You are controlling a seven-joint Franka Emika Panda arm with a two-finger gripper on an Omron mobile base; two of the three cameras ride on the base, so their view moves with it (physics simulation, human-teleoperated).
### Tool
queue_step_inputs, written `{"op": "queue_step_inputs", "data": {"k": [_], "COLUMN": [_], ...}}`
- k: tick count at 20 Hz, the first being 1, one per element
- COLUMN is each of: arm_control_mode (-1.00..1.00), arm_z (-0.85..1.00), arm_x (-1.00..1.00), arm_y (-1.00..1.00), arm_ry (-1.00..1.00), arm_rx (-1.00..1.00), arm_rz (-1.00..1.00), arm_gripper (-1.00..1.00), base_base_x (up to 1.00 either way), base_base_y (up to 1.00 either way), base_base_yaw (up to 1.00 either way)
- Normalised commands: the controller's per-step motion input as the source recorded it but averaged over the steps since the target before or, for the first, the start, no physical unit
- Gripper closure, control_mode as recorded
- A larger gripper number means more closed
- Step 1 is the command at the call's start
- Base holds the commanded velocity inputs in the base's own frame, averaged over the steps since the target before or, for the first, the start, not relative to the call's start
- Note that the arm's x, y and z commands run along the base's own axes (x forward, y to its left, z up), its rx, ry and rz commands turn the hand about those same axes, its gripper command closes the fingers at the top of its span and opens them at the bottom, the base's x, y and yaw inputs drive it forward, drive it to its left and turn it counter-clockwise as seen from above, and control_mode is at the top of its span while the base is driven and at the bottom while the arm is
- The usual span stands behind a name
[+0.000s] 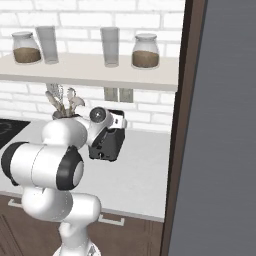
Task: Start the toaster. Once the lever pops up, take the bread to the plate on the dining counter.
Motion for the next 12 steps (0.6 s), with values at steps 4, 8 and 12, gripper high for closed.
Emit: {"op": "queue_step_inputs", "data": {"k": [4,8,12], "arm_control_mode": [-1.00,-1.00,-1.00], "arm_z": [0.00,0.00,0.00], "arm_x": [0.00,0.00,0.00], "arm_y": [0.00,0.00,0.03], "arm_ry": [0.00,0.00,0.00], "arm_rx": [0.00,0.00,0.00], "arm_rz": [-0.06,-0.03,0.00], "arm_gripper": [-1.00,-1.00,-1.00], "base_base_x": [0.00,0.00,0.00], "base_base_y": [0.00,0.00,0.00], "base_base_yaw": [0.00,0.00,0.00]}}
